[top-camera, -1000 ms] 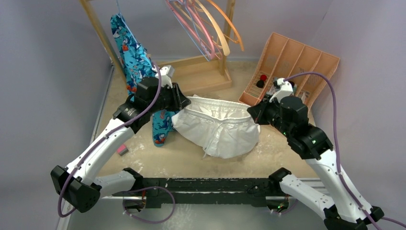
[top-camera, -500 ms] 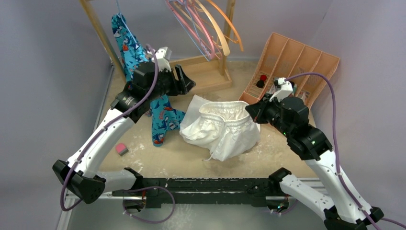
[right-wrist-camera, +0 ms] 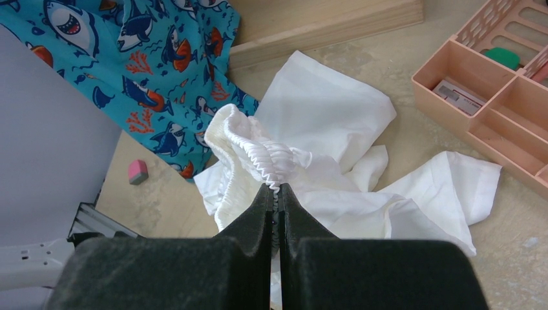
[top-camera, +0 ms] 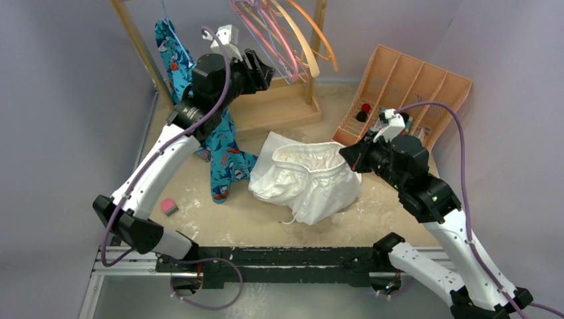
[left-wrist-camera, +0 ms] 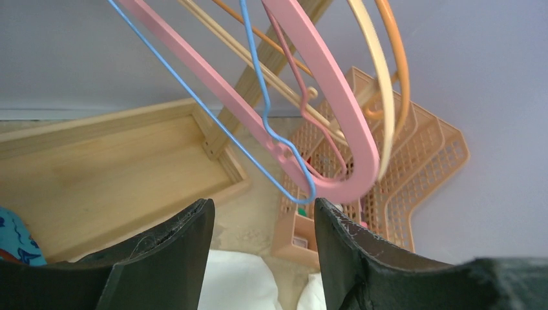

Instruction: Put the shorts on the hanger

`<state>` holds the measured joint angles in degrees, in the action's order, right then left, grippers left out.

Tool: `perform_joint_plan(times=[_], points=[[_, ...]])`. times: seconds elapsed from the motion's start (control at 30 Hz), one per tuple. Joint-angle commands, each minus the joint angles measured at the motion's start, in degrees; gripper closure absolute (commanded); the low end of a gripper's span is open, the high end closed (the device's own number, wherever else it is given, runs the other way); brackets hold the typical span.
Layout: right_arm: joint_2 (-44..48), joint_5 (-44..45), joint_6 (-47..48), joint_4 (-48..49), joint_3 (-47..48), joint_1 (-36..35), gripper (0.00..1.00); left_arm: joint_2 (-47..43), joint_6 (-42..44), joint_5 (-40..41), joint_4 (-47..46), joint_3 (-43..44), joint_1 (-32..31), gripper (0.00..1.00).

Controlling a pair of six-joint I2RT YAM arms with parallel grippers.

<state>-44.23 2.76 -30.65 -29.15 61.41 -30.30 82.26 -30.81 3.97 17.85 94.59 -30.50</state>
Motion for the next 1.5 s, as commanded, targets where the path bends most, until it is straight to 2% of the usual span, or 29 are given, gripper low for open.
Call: perform_joint_plan(times=[0.0,0.23,0.6,1.0,1.47], points=[[0.5,-1.5,0.5,4.1,-0.2,0.3,1.0,3.5,2.2,5.8,-5.3,4.9,0.2,0.43],[0.9,-1.5,0.5,3.8,0.0,0.3,1.0,9.1,0.8,8.4,-12.4,8.6,0.2,0.43],[1.7,-1.4,0.0,3.1,0.2,0.3,1.0,17.6,1.9,8.5,-11.4,16.0,0.2,0.43],[3.0,-0.5,0.0,2.5,-0.2,0.2,1.0,17.7,8.0,20.4,-6.0,16.5,0.2,0.55],[2.6,-1.0,0.1,2.9,-1.0,0.3,1.0,16.3,10.1,26.2,-3.0,16.2,0.2,0.62]])
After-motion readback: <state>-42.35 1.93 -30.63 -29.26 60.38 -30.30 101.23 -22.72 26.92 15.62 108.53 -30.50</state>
